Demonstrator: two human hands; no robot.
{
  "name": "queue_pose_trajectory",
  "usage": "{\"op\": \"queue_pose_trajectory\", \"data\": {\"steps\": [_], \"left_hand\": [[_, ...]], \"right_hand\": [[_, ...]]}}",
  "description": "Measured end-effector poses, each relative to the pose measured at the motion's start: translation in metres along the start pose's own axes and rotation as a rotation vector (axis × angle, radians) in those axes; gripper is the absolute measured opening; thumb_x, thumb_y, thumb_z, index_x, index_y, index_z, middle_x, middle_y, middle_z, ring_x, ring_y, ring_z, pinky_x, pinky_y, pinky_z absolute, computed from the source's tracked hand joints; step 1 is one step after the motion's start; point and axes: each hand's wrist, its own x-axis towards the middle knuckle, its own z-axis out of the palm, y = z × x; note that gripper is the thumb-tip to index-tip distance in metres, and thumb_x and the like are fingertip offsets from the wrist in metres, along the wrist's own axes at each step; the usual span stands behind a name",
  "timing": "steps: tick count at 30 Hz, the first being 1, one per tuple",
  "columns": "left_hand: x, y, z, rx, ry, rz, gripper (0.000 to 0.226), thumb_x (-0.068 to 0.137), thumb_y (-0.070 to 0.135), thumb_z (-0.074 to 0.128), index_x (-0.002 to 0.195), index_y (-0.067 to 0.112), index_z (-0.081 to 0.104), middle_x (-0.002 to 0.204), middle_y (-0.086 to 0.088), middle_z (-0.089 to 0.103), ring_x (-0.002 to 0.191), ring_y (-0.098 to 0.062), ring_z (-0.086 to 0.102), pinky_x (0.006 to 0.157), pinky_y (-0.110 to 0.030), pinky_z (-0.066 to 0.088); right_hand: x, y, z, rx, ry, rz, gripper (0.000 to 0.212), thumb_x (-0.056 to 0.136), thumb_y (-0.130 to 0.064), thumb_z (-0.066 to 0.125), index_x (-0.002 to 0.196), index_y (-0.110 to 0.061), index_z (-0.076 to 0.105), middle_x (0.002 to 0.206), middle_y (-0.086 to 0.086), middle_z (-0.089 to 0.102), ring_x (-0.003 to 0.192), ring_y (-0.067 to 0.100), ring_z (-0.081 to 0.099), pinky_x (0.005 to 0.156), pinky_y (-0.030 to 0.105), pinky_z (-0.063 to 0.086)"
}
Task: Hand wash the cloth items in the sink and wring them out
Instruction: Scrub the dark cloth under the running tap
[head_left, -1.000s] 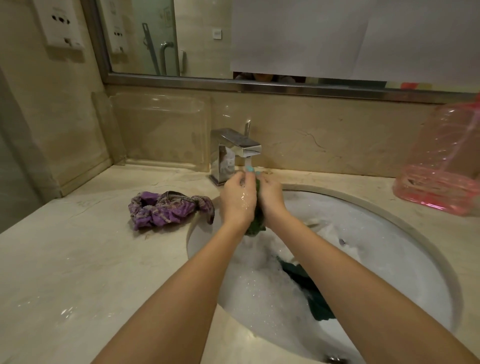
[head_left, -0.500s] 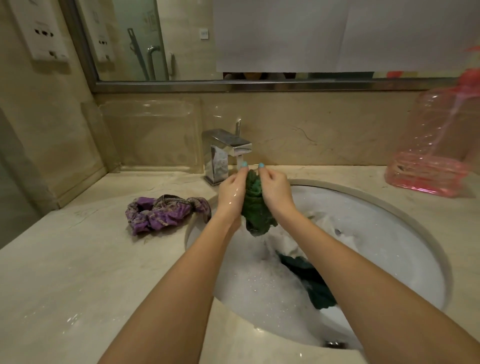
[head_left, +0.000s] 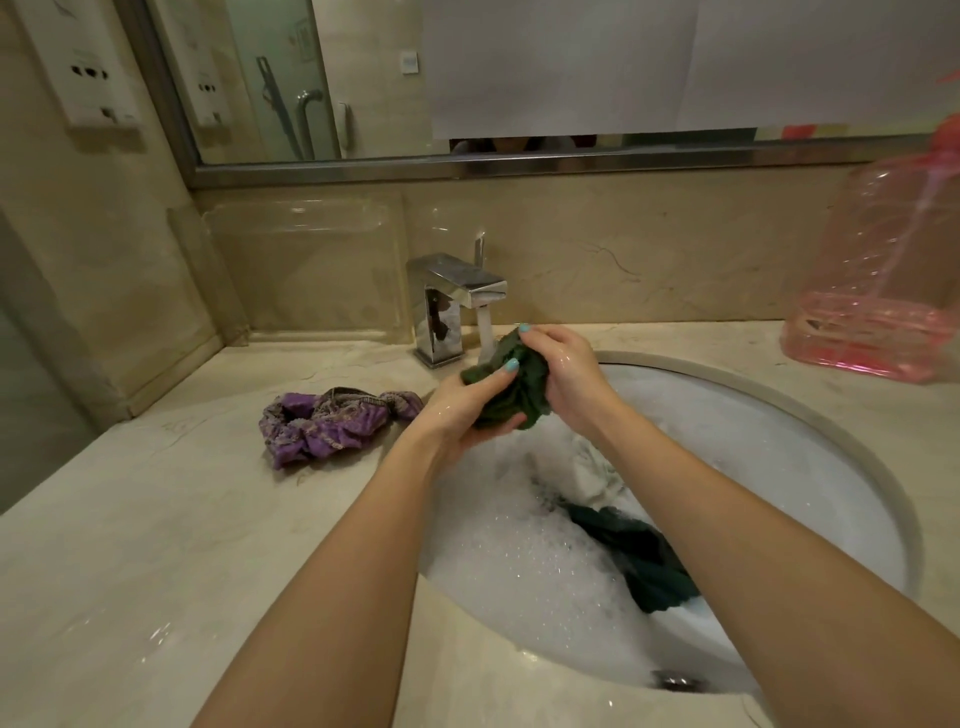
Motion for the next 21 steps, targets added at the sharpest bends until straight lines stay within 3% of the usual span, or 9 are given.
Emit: {"op": "queue_pose_trajectory", "data": {"steps": [2,4,6,8,11,13,15,18,21], "left_hand": [[0.004,-0.001,-0.002,-0.020,0.075,0.102,0.041,0.091,0.026,0.067,0.127,0.012,0.054,0.125,-0.014,0.060,0.112,-0.028,0.060,0.079,-0.032,0.059],[0.007,-0.002,-0.001,-0.007,0.098,0.179,0.039,0.094,0.034,0.062,0.127,0.015,0.054,0.123,-0.010,0.060,0.114,-0.026,0.058,0.080,-0.033,0.057],[0.009,-0.001,0.004,0.062,0.195,0.187,0.037,0.095,0.042,0.057,0.124,0.019,0.056,0.121,-0.008,0.060,0.111,-0.024,0.058,0.090,-0.040,0.054],[0.014,-0.001,0.005,0.110,0.315,0.179,0.036,0.096,0.039,0.055,0.126,0.018,0.056,0.120,-0.009,0.061,0.107,-0.023,0.057,0.097,-0.044,0.051],[0.015,-0.001,0.005,0.048,0.304,0.234,0.034,0.096,0.030,0.055,0.127,0.015,0.054,0.119,-0.011,0.062,0.107,-0.025,0.059,0.099,-0.044,0.049],[0.017,-0.003,0.007,0.082,0.296,0.255,0.037,0.097,0.027,0.054,0.132,0.016,0.050,0.121,-0.009,0.061,0.112,-0.027,0.059,0.100,-0.043,0.047],[0.019,-0.006,0.009,0.243,0.331,0.317,0.039,0.099,0.025,0.051,0.136,0.018,0.045,0.126,-0.006,0.057,0.118,-0.027,0.056,0.101,-0.041,0.047],[0.024,-0.007,0.006,0.473,0.338,0.426,0.044,0.100,0.033,0.050,0.140,0.020,0.039,0.141,-0.007,0.041,0.127,-0.026,0.048,0.104,-0.046,0.046],[0.025,-0.003,0.009,0.494,0.391,0.444,0.022,0.098,0.034,0.052,0.115,0.020,0.049,0.126,-0.006,0.046,0.108,-0.025,0.056,0.091,-0.046,0.054]], "right_hand": [[-0.002,0.005,0.001,-0.127,0.016,-0.018,0.016,0.096,-0.025,0.058,0.103,-0.012,0.064,0.103,0.009,0.064,0.105,0.028,0.061,0.085,0.035,0.053],[-0.007,0.010,0.002,-0.232,-0.068,0.098,0.030,0.099,-0.044,0.047,0.115,-0.021,0.059,0.106,0.002,0.060,0.109,0.025,0.056,0.082,0.035,0.051],[-0.012,0.013,0.006,-0.176,-0.217,0.274,0.045,0.097,-0.061,0.033,0.123,-0.029,0.052,0.112,0.002,0.057,0.109,0.025,0.054,0.085,0.042,0.051],[-0.012,0.018,0.009,-0.104,-0.246,0.352,0.058,0.094,-0.068,0.028,0.131,-0.028,0.050,0.124,0.008,0.058,0.108,0.026,0.055,0.089,0.045,0.051],[-0.012,0.023,0.007,-0.058,-0.294,0.479,0.076,0.087,-0.077,0.027,0.136,-0.022,0.047,0.128,0.012,0.057,0.113,0.032,0.057,0.081,0.049,0.053],[-0.014,0.023,0.008,0.051,-0.345,0.527,0.074,0.088,-0.076,0.028,0.131,-0.019,0.051,0.125,0.014,0.059,0.116,0.036,0.057,0.082,0.051,0.055],[-0.015,0.020,0.011,0.176,-0.257,0.466,0.059,0.096,-0.064,0.033,0.124,-0.018,0.056,0.119,0.015,0.062,0.107,0.032,0.061,0.085,0.045,0.056],[-0.009,0.016,0.015,0.093,-0.080,0.260,0.036,0.100,-0.042,0.045,0.129,-0.022,0.052,0.116,0.010,0.060,0.100,0.025,0.061,0.079,0.036,0.057],[-0.013,0.015,0.023,-0.076,-0.015,0.048,0.024,0.100,-0.030,0.049,0.120,-0.018,0.055,0.103,0.006,0.064,0.088,0.019,0.063,0.069,0.028,0.055]]}}
